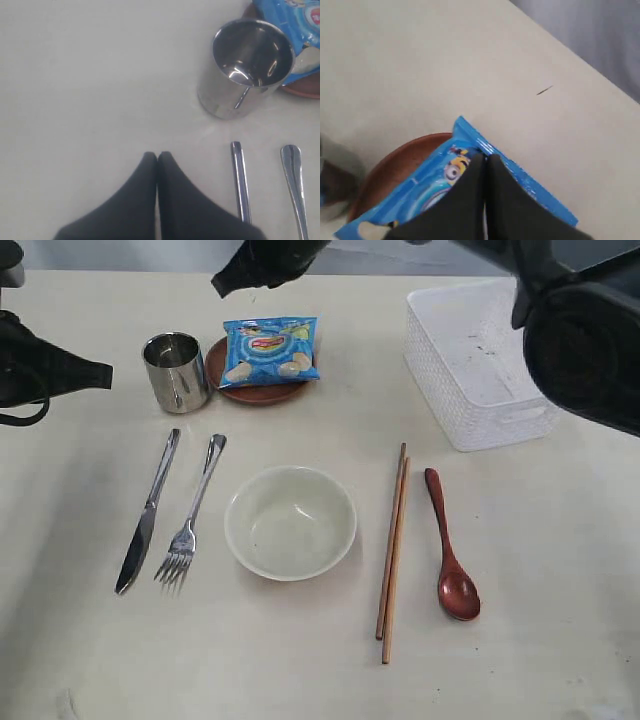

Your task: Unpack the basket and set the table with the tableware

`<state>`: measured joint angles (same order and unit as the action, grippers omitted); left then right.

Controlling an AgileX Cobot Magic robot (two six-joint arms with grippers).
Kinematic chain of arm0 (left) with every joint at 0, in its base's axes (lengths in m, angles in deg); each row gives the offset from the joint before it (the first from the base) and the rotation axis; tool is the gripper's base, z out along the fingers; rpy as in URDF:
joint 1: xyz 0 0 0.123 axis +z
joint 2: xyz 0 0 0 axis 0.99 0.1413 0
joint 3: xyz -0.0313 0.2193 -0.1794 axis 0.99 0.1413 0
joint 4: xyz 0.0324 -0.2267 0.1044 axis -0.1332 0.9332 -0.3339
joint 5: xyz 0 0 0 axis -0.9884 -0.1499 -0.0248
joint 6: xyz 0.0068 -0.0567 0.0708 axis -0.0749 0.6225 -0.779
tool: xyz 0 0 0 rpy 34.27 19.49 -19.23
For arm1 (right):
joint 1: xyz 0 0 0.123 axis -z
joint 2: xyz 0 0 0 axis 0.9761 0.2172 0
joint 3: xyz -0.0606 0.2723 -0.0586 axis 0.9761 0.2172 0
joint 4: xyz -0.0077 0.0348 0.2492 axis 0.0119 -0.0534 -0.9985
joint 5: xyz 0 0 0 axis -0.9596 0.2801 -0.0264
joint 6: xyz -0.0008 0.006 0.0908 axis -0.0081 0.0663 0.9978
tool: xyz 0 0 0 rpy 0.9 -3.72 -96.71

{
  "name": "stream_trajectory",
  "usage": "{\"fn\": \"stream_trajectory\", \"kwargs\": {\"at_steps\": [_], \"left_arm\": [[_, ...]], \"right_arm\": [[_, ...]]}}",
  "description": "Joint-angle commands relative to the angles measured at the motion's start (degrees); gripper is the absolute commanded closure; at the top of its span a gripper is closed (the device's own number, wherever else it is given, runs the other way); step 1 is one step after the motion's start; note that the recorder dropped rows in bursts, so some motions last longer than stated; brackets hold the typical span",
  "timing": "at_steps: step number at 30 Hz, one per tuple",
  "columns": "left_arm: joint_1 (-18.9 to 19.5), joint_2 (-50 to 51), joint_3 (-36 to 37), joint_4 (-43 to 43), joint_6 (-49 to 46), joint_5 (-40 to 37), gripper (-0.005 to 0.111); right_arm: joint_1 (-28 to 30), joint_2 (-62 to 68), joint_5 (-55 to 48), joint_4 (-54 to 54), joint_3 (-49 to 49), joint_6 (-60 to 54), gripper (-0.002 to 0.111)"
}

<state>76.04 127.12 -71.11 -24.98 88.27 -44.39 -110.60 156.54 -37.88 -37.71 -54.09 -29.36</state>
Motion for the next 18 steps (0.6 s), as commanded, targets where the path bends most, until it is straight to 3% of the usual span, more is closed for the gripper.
{"fn": "stream_trajectory", "kwargs": {"at_steps": [1, 8, 18], "left_arm": [[0.16, -0.05, 0.40, 0.29, 0.16, 0.45, 0.107], [0.16, -0.05, 0.40, 0.29, 0.16, 0.60, 0.107], [0.16, -0.05, 0.40, 0.29, 0.16, 0.60, 0.107]], "right_arm": [[1.71, 3.59, 3.23, -5.94, -0.07, -3.94, 0.109], [0.99, 5.96, -1.36, -15.31, -0.07, -11.64, 0.109], [0.91, 7.65, -7.71, -14.82, 0.05, -10.99, 0.109]]}}
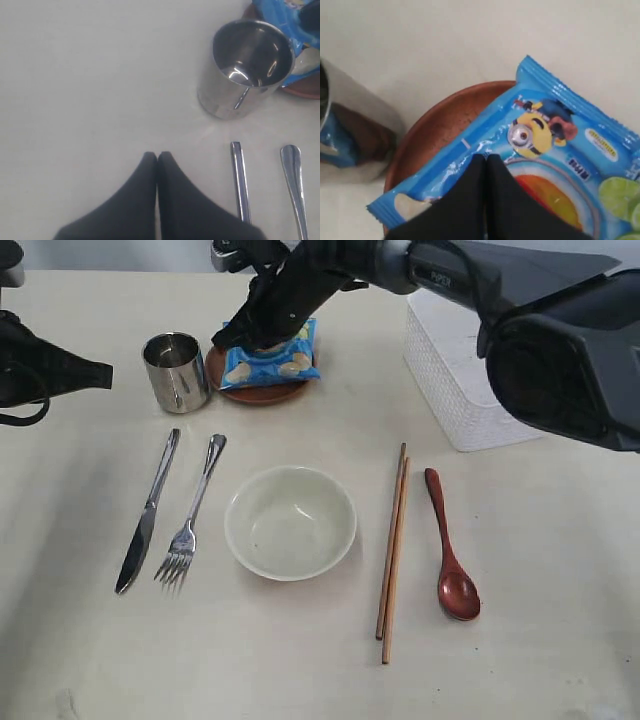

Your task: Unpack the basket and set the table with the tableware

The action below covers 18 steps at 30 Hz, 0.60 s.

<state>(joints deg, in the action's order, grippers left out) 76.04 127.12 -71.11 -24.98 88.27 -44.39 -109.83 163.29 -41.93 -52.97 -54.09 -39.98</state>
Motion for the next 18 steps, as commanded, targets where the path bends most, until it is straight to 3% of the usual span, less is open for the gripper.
{"fn": "stream_trajectory", "kwargs": {"at_steps": [1, 8, 18], "left_arm": [[0.16, -0.05, 0.40, 0.29, 0.16, 0.60, 0.107], [0.16, -0.05, 0.40, 0.29, 0.16, 0.60, 0.107], [0.16, -0.05, 0.40, 0.39, 0.16, 0.37, 0.107]], "right_arm": [[0.14, 0.98, -4.75, 1.15, 0.05, -0.37, 0.109], [0.14, 0.98, -9.72, 12.02, 0.05, 7.95, 0.109], [0.25, 0.98, -13.25, 13.79, 0.05, 8.64, 0.109]]}}
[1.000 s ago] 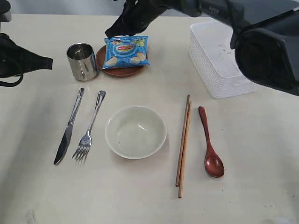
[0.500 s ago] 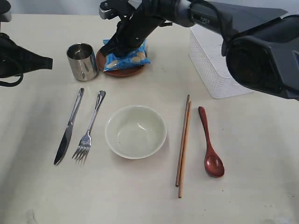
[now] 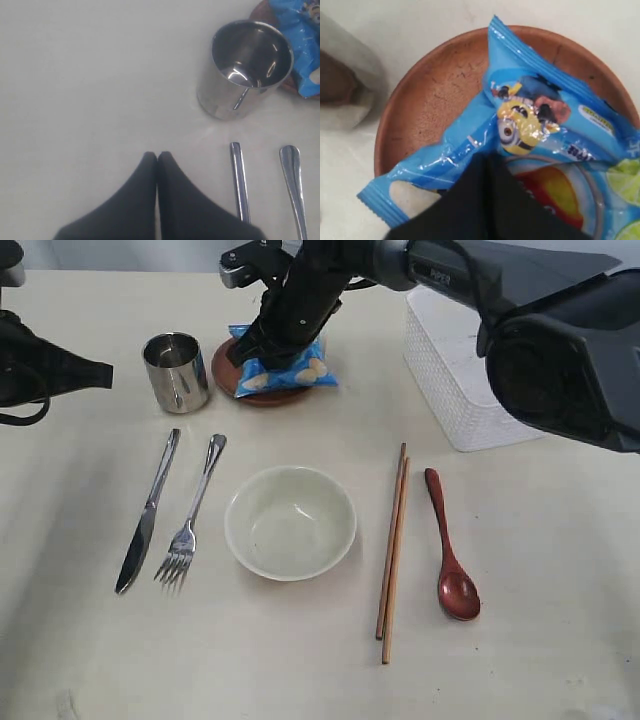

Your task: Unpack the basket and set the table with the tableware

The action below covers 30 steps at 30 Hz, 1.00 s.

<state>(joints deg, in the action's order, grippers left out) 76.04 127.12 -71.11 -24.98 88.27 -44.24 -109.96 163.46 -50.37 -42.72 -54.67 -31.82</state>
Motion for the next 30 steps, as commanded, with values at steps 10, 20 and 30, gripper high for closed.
{"fn": "stream_trajectory", "kwargs": {"at_steps": [10, 20, 30], "left_arm": [[0.16, -0.05, 0.40, 0.39, 0.27, 0.23, 0.107], [0.16, -0.05, 0.40, 0.39, 0.27, -0.02, 0.107], [0.16, -0.05, 0.40, 0.39, 0.27, -0.13, 0.107]], "right_arm": [[0.38, 0.22, -12.83, 11.90, 0.63, 6.07, 0.109], [3.30, -1.69, -19.89, 13.14, 0.63, 7.48, 0.109], [6.74, -3.76, -20.37, 11.75, 0.63, 7.35, 0.109]]}}
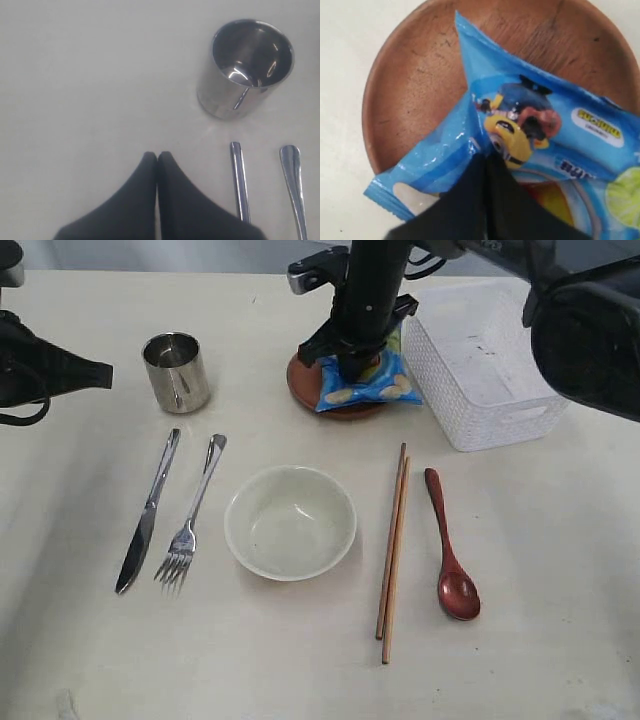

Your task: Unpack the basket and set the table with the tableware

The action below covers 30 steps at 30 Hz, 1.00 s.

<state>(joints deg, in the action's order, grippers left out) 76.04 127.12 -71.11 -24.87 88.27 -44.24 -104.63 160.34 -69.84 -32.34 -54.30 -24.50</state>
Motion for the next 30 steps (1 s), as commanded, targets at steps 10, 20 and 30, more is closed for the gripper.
{"fn": "stream_trajectory", "kwargs": {"at_steps": [10, 20, 30], "left_arm": [[0.16, -0.05, 0.40, 0.28, 0.27, -0.25, 0.107], [0.16, -0.05, 0.40, 0.28, 0.27, -0.55, 0.107], [0.16, -0.05, 0.40, 1.19, 0.27, -0.72, 0.107]], "right_arm": [[1.92, -4.95, 0.18, -16.17, 0.16, -10.64, 0.109], [13.60, -17.78, -0.90, -7.34, 7.50, -1.16, 0.109], [12.33, -18.33, 3.75, -7.15, 21.88, -4.64, 0.109]]}}
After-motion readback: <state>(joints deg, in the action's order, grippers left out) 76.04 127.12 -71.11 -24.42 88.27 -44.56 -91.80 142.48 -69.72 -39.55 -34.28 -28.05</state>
